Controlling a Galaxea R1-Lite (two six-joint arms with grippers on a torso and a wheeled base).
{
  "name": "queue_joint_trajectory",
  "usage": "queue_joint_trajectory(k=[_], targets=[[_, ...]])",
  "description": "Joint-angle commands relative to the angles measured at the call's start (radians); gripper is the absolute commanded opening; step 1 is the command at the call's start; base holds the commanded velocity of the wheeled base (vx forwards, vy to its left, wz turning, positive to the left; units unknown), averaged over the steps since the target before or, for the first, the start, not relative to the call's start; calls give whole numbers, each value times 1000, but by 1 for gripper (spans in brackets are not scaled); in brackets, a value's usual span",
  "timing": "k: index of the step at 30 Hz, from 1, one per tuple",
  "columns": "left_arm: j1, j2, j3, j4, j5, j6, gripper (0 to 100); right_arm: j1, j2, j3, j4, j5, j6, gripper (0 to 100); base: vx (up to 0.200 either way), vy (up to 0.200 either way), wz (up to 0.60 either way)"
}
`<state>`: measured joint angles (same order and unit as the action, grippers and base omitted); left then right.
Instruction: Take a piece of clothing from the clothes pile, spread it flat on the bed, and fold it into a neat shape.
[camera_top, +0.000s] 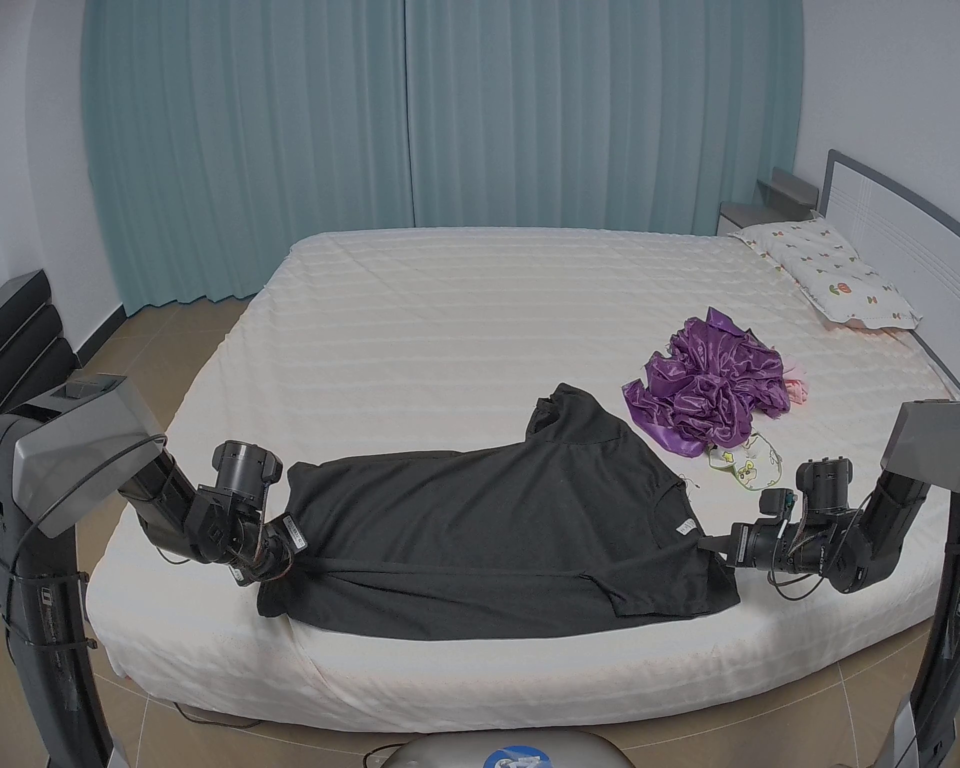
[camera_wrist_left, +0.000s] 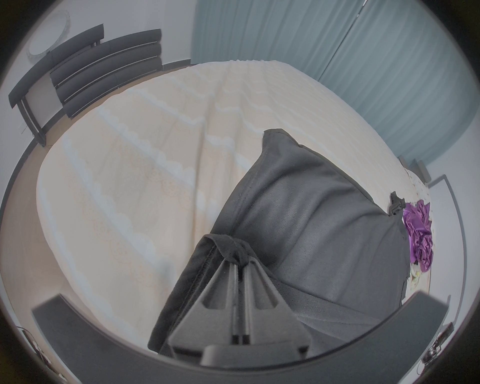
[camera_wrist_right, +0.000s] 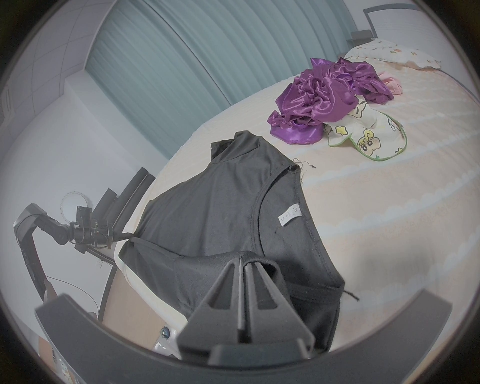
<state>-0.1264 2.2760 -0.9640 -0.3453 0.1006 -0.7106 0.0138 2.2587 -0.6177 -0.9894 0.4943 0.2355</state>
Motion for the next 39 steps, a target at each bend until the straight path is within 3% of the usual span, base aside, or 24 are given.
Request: queue_joint_trajectory(k=[1,5,6,11,17,24,25,28,39], targets=[[2,36,-35,20,-2,-7,0,3,28,-4,-15,0,10,100,0,0,0],[4,37,-51,22,-6,-33,0,2,30,-2,-17,3,31,100,0,0,0],[4,37,-51,22,-6,-33,100,2,30,-2,-17,3,31,100,0,0,0],[7,25,-61,25,-6,-55,100,-8,10,21,-77,0,123,100,0,0,0],[71,-50,-35,28,-10,-58,100,-29,-51,78,-111,1,148,100,0,0,0],[129,-176,11,81,-154,-58,100,-43,-114,134,-112,0,200,100,0,0,0],[139,-213,21,126,-237,-56,100,-49,-128,151,-112,0,231,100,0,0,0],[140,-220,24,161,-302,-47,100,-58,-142,168,-112,-3,260,100,0,0,0],[140,-202,168,147,-397,48,100,-64,-157,328,-184,-57,295,100,0,0,0]])
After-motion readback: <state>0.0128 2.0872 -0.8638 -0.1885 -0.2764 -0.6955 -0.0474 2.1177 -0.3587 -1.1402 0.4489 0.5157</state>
